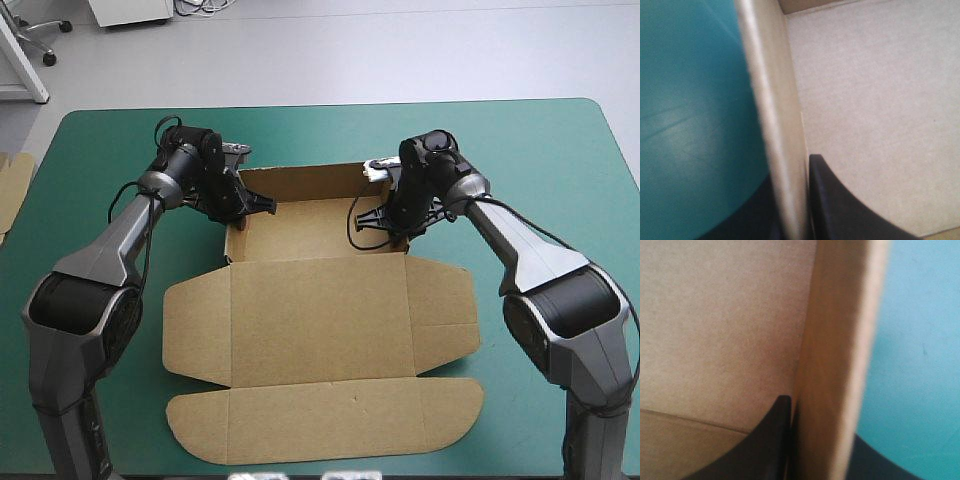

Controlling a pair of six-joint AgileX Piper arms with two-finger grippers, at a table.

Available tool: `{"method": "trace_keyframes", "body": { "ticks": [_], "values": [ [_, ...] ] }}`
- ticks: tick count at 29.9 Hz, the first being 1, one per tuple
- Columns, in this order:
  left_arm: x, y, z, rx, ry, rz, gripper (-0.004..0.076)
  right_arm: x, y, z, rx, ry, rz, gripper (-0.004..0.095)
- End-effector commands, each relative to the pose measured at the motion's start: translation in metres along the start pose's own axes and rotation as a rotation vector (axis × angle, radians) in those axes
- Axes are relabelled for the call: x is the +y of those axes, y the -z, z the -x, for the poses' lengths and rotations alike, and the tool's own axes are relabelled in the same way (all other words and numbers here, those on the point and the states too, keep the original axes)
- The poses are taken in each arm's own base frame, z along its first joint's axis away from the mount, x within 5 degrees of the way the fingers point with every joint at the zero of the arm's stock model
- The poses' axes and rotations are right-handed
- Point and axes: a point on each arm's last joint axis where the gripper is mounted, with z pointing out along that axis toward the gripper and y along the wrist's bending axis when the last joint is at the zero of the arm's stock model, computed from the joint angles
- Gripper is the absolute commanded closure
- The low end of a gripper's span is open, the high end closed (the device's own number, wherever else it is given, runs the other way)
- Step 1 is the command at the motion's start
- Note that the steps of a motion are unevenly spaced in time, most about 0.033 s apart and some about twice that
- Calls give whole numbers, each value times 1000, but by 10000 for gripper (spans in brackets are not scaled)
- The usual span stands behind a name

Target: Fold the box

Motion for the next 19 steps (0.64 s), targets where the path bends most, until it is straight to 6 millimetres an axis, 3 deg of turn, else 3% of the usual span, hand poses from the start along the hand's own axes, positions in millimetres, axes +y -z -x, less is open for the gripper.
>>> {"method": "trace_keyframes", "body": {
  "ticks": [1, 4, 7, 15, 19],
  "values": [
    [-4, 11, 3, -47, -25, -20, 493, -4, 17, 4, -45, 68, 0, 531],
    [-5, 16, 4, -46, -26, -21, 311, -3, 23, 7, -70, 73, -1, 297],
    [-7, 21, 6, -61, -22, -39, 178, -4, 26, 9, -82, 72, -8, 193],
    [-10, 36, 14, -118, -24, -56, 157, -2, 36, 13, -119, 49, 2, 194],
    [-11, 45, 16, -133, -34, -57, 157, 2, 58, 16, -184, 41, 30, 194]
  ]
}}
